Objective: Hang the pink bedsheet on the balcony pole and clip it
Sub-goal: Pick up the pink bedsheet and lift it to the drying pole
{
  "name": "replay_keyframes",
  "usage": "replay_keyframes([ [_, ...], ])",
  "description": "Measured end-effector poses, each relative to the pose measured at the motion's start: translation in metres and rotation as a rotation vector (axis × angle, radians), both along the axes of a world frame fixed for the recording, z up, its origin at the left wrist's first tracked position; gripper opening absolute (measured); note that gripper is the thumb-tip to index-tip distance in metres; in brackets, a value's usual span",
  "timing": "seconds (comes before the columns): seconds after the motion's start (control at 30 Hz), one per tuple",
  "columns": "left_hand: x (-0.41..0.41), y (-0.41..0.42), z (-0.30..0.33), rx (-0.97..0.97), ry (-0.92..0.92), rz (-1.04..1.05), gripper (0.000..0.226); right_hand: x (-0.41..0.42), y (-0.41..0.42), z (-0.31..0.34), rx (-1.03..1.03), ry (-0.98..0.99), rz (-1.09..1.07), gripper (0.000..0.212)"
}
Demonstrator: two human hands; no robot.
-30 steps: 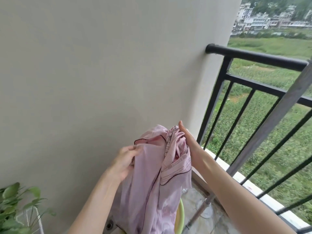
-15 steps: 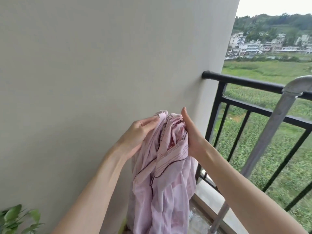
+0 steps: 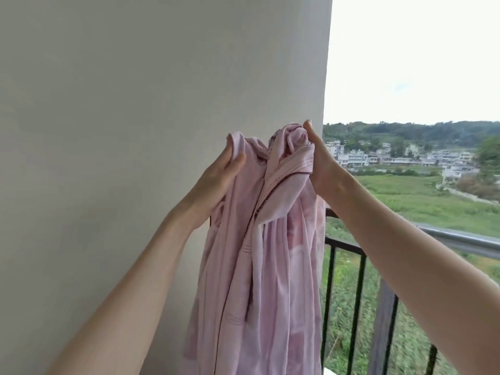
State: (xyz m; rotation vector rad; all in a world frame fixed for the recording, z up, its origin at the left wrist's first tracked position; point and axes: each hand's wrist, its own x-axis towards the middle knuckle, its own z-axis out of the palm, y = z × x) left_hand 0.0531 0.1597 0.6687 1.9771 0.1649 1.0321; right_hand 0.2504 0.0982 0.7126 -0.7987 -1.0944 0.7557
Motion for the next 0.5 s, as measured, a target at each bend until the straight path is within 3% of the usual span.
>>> replay_keyframes([
  [0.17,0.038,-0.013,0.05,0.015,-0.103,-0.165,0.077,0.041,-0.018,0.053,0.159,-0.023,-0.288,0.041],
  [0.3,0.086,-0.034,0.081,0.108,-0.114,-0.219,0.079,0.074,-0.059,0.086,0.258,-0.013,-0.615,0.048],
  [0.5,0.162,-0.087,0.074,0.187,-0.084,-0.336,0.059,0.127,-0.131,0.073,0.27,-0.021,-0.876,0.041],
])
